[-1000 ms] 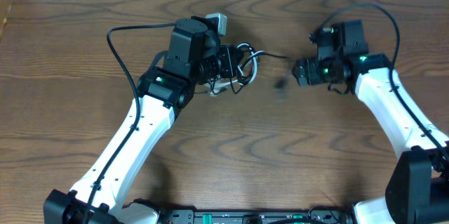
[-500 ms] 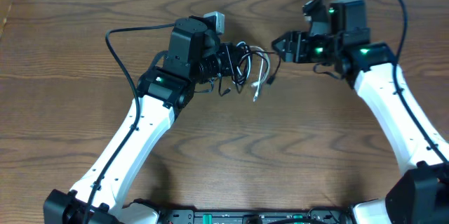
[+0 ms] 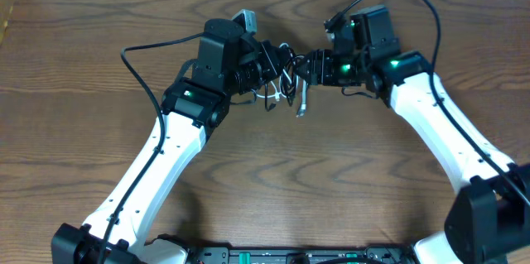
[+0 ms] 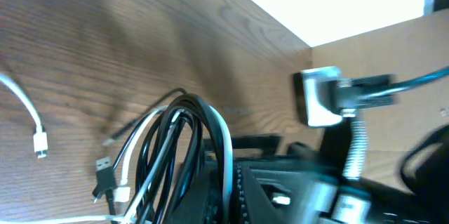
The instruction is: Untangle cables
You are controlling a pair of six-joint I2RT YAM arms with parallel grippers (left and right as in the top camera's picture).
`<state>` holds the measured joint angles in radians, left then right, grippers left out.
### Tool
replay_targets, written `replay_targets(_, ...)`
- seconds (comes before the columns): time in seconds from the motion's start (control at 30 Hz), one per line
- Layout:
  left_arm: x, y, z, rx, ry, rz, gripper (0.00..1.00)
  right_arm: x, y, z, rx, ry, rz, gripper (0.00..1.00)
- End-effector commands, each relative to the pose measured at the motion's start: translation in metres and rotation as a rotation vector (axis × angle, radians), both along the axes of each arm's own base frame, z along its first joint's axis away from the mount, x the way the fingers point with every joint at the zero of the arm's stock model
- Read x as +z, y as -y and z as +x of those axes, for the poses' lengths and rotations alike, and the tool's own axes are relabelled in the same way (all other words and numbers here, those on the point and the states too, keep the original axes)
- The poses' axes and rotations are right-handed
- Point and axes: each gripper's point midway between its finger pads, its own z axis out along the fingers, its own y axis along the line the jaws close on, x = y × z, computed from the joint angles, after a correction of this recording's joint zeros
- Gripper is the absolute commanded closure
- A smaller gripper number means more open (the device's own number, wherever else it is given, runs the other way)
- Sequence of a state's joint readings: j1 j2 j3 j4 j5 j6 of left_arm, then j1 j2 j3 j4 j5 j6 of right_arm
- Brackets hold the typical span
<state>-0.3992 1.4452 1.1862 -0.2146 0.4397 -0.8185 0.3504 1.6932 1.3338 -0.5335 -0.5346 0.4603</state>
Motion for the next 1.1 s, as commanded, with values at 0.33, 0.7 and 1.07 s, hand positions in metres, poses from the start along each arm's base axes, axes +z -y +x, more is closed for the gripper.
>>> replay_targets(0.33, 0.037, -0.009, 0.012, 0.022, 0.115, -0.065, 0.93, -0.09, 0.01, 0.022, -0.093, -0.125, -0.166, 0.49)
replay_targets(0.7, 0.051, -0.083, 0.035, 0.178, 0.165, -0.037, 0.93, -0.125, 0.132, 0.008, -0.253, -0.226, -0.601, 0.55)
replay_targets(1.07, 0.04, -0.114, 0.039, 0.207, 0.173, 0.048, 0.92, -0.129, 0.206, -0.005, -0.314, -0.302, -0.781, 0.6)
